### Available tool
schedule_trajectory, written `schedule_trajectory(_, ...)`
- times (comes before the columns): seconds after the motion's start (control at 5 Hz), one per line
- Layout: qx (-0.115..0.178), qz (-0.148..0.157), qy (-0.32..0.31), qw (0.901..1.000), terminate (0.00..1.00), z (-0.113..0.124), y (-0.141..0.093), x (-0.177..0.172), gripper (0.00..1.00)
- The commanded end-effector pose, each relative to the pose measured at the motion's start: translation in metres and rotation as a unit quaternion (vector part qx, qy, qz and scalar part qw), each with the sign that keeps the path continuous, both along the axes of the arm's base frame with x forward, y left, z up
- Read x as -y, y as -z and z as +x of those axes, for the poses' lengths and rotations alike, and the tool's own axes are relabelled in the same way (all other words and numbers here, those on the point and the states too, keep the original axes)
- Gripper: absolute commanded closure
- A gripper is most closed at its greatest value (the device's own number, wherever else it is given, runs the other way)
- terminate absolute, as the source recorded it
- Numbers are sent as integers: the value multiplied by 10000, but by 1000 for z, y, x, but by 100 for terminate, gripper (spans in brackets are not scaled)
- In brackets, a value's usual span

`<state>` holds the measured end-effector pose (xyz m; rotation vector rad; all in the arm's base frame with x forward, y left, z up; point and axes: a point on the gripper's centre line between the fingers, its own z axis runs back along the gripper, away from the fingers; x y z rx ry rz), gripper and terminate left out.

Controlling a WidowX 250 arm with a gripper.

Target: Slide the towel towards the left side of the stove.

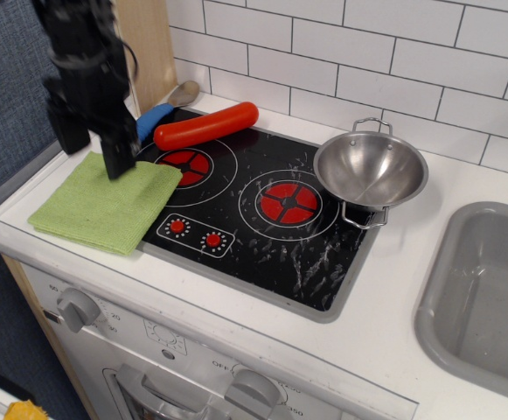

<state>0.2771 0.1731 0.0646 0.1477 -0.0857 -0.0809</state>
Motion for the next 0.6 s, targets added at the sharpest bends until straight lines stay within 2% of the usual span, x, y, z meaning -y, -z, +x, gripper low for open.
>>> schedule_trajectory(0.0,146,206,-114,9996,0,-11,-15,-5,0)
schedule_trajectory(0.2,146,206,-114,9996,0,-11,-15,-5,0)
schedule_trajectory(0.4,146,206,-114,9996,100,-11,-15,-5,0)
